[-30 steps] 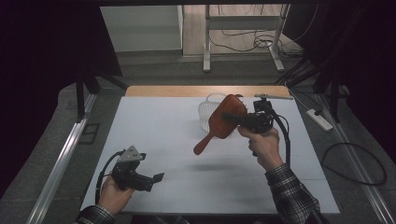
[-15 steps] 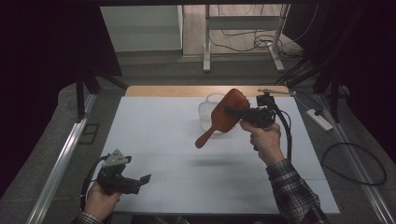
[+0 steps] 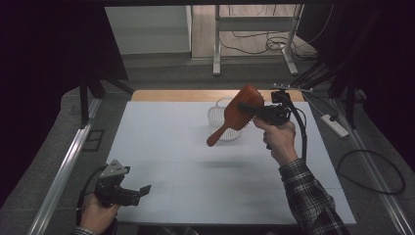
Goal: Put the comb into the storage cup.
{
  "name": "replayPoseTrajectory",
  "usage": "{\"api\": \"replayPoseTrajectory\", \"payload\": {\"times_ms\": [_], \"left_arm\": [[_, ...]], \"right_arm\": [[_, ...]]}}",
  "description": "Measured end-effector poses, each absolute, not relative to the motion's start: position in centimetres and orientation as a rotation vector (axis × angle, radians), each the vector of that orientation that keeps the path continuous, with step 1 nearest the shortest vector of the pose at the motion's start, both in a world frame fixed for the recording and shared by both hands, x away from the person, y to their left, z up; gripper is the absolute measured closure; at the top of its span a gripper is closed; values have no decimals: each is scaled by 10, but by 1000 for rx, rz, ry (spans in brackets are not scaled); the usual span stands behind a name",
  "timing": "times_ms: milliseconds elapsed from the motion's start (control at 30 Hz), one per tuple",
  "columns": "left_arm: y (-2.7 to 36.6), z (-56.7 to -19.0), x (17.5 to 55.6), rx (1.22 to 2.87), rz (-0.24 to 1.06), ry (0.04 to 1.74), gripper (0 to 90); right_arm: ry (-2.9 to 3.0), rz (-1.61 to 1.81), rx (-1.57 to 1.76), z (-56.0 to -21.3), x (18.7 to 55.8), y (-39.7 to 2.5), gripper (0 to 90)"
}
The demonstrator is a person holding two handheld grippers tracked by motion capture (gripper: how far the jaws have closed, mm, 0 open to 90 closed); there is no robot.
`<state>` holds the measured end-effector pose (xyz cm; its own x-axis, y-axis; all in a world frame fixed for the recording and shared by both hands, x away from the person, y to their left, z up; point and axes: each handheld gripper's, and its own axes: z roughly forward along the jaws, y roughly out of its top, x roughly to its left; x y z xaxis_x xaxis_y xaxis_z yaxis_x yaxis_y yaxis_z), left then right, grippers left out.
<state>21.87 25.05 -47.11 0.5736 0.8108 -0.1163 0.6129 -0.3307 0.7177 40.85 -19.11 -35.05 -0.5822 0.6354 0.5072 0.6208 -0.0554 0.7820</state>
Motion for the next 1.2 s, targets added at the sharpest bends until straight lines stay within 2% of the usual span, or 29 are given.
{"api": "replayPoseTrajectory", "payload": {"times_ms": [567,1200], "left_arm": [[251,-470,213,2060,348,1093,0],[249,-470,213,2091,345,1085,0]], "right_arm": [[2061,1750,1471,-333,435,-198,573],[1976,1694,1527,-332,466,-203,572]]}}
